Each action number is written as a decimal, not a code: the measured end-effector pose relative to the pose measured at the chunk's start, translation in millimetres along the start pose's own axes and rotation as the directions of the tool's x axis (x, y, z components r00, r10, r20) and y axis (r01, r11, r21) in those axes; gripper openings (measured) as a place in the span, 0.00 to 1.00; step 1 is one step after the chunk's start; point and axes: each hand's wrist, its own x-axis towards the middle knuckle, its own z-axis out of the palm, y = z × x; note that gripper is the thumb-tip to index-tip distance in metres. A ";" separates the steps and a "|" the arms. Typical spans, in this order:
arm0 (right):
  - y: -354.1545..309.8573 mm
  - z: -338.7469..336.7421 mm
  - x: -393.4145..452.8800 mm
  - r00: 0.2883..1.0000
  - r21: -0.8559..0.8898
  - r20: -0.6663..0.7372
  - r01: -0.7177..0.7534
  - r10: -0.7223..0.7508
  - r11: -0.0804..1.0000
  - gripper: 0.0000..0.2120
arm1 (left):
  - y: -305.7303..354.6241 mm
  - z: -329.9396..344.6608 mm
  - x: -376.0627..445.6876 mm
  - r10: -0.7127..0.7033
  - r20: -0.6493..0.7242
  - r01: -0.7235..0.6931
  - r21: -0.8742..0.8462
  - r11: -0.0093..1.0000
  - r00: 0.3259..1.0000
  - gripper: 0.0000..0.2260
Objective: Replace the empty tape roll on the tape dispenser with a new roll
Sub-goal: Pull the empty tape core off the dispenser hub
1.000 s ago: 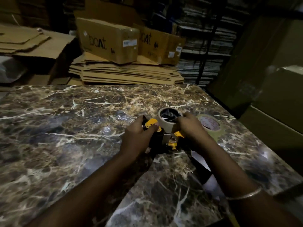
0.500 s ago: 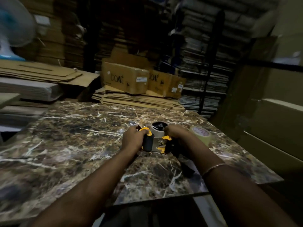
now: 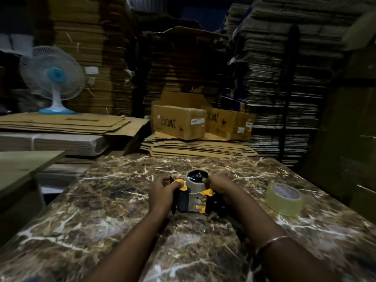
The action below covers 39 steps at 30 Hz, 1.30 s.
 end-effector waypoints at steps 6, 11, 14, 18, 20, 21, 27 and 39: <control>-1.7 8.3 29.1 0.998 0.035 0.032 0.055 -0.056 0.998 0.16 | -7.8 -5.4 36.2 0.030 0.105 -0.017 -0.122 0.992 0.994 0.12; 3.1 13.0 41.5 0.996 0.118 0.030 0.076 -0.080 0.990 0.14 | -12.3 -6.3 47.6 0.075 0.211 -0.032 -0.200 0.979 0.974 0.08; 1.9 12.5 39.1 0.989 0.191 0.040 0.134 -0.144 0.972 0.07 | -11.3 -7.9 49.6 0.040 0.283 0.034 -0.253 0.967 0.958 0.07; -6.9 14.6 23.9 0.958 0.288 0.039 0.260 -0.282 0.922 0.05 | -9.4 -12.5 53.5 -0.010 0.303 0.084 -0.231 0.969 0.953 0.08; -6.2 15.7 17.3 0.933 0.285 0.004 0.343 -0.359 0.895 0.07 | -5.9 -16.4 50.3 0.031 0.285 0.019 -0.172 0.985 0.958 0.06; -4.9 16.1 14.7 0.921 0.287 -0.013 0.377 -0.390 0.881 0.07 | -3.2 -18.3 47.1 0.051 0.284 -0.009 -0.146 0.989 0.957 0.06; 2.8 17.5 8.0 0.858 0.230 -0.122 0.513 -0.498 0.827 0.15 | 7.9 -25.3 40.6 0.125 0.272 -0.109 -0.071 0.991 0.954 0.09; 3.6 23.0 -7.8 0.768 0.101 -0.271 0.623 -0.581 0.776 0.15 | 15.9 -28.8 30.0 0.249 0.193 -0.255 0.007 0.967 0.949 0.06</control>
